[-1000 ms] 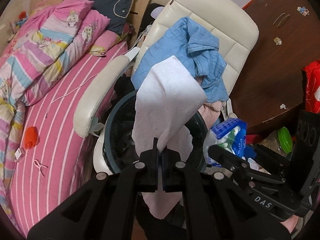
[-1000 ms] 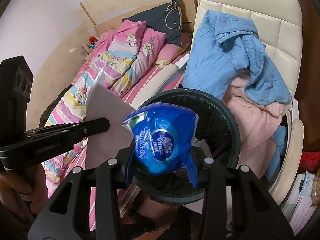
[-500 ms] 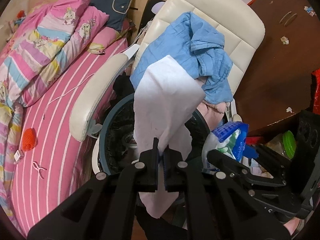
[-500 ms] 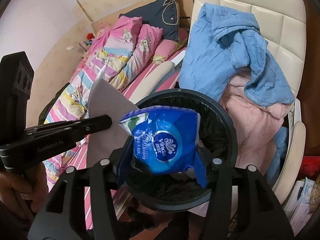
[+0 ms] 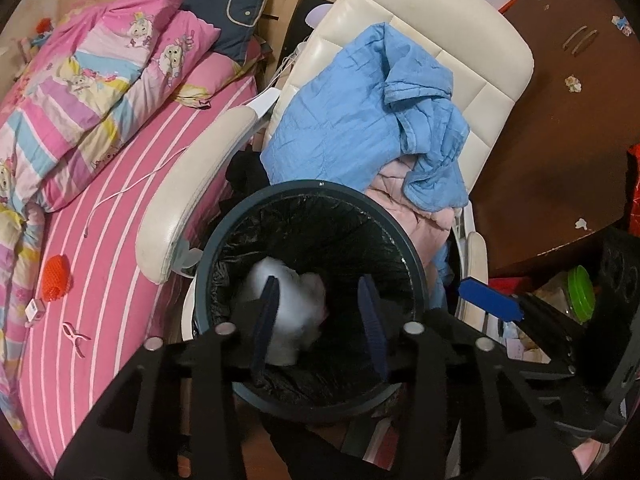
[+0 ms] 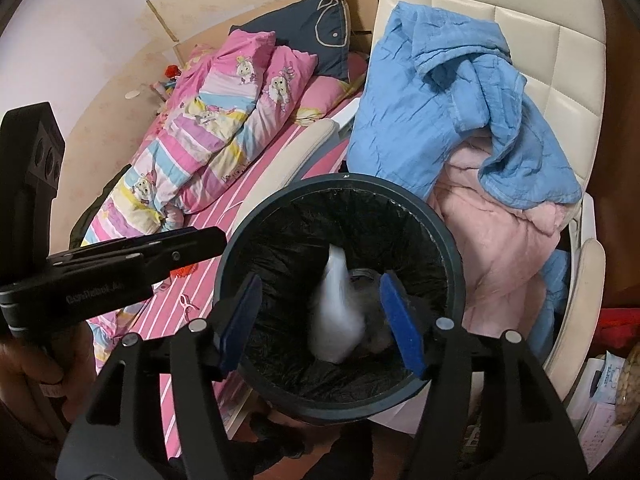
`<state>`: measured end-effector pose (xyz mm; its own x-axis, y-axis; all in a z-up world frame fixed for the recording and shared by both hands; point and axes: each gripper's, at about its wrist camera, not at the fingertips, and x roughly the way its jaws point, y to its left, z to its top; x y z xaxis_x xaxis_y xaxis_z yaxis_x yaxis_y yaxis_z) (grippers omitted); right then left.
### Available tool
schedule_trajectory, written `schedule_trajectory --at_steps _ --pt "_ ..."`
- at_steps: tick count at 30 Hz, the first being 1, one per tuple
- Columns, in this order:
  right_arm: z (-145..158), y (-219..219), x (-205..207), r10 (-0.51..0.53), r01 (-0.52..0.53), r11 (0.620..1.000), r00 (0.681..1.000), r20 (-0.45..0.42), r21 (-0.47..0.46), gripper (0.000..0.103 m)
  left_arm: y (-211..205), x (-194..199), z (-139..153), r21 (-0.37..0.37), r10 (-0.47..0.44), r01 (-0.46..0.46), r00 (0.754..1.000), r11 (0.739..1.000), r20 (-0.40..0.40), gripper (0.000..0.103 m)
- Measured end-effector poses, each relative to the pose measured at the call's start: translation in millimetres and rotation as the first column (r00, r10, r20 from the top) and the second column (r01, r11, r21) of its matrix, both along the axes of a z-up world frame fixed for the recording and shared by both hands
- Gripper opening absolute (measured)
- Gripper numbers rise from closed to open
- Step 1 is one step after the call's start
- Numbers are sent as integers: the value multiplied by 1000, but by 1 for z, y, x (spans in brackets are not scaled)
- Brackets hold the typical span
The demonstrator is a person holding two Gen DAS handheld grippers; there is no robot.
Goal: Collect trash
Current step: 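Open both tools to drop the paper sheet and tissue pack into the bin, then move both tools back over the bed toward the medicine box and foam net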
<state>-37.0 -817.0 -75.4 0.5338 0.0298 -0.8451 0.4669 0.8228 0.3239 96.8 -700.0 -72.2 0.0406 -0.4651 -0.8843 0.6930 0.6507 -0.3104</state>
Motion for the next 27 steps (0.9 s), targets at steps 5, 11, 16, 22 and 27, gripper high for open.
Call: schedule_trajectory --at_steps 5,11,16,22,27 --pt "5 6 6 10 -9 1000 1000 12 -25 80 8 4 5 -9 16 -16 1000 1000 15 55" --pt "12 26 21 61 -60 997 998 23 -50 88 35 15 9 -15 82 -82 996 997 29 67" --pt "14 50 38 115 -113 992 993 29 -58 90 68 25 11 -19 153 -152 988 988 33 71" --pt "18 94 63 210 -208 976 977 35 -63 90 124 39 12 -20 259 -259 965 966 36 77" --pt "20 149 86 294 -292 954 955 33 -62 90 185 48 12 -15 355 -355 934 935 34 83"
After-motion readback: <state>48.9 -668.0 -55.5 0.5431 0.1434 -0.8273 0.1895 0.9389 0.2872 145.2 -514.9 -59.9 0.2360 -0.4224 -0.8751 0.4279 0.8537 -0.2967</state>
